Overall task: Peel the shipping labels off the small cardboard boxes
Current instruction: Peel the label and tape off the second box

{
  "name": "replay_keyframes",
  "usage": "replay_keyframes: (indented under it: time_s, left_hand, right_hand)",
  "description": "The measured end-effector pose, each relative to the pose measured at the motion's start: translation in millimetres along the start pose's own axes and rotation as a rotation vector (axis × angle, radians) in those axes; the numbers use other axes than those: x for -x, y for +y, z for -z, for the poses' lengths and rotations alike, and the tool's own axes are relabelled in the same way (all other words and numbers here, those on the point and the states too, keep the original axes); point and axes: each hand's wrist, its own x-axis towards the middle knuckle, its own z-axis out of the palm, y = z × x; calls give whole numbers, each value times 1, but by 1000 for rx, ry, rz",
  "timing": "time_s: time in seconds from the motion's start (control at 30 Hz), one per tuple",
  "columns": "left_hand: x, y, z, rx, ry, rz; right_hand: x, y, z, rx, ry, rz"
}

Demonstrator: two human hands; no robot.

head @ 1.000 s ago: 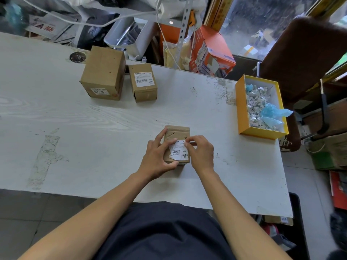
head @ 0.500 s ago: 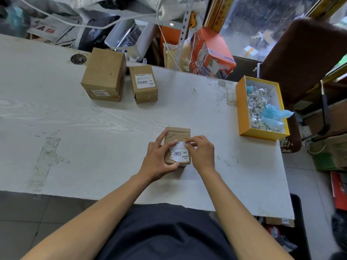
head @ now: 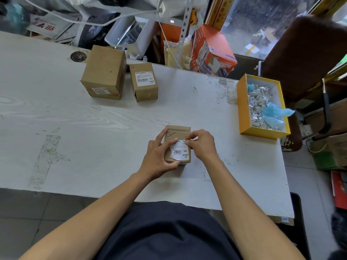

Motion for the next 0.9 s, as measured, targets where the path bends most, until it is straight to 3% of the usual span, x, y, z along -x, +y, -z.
replay_keyframes:
  time_s: [0.43,0.6,0.9]
  left_hand:
    - [0,0,-1,1,1,9]
    - [1,-1,-1,-5,4,0]
    - [0,0,-1,3,7,10]
  right_hand:
    - [3,0,-3,102,13,42]
    - [24,13,-13,-57,145,110]
    - [24,10,-10,-146,119,48]
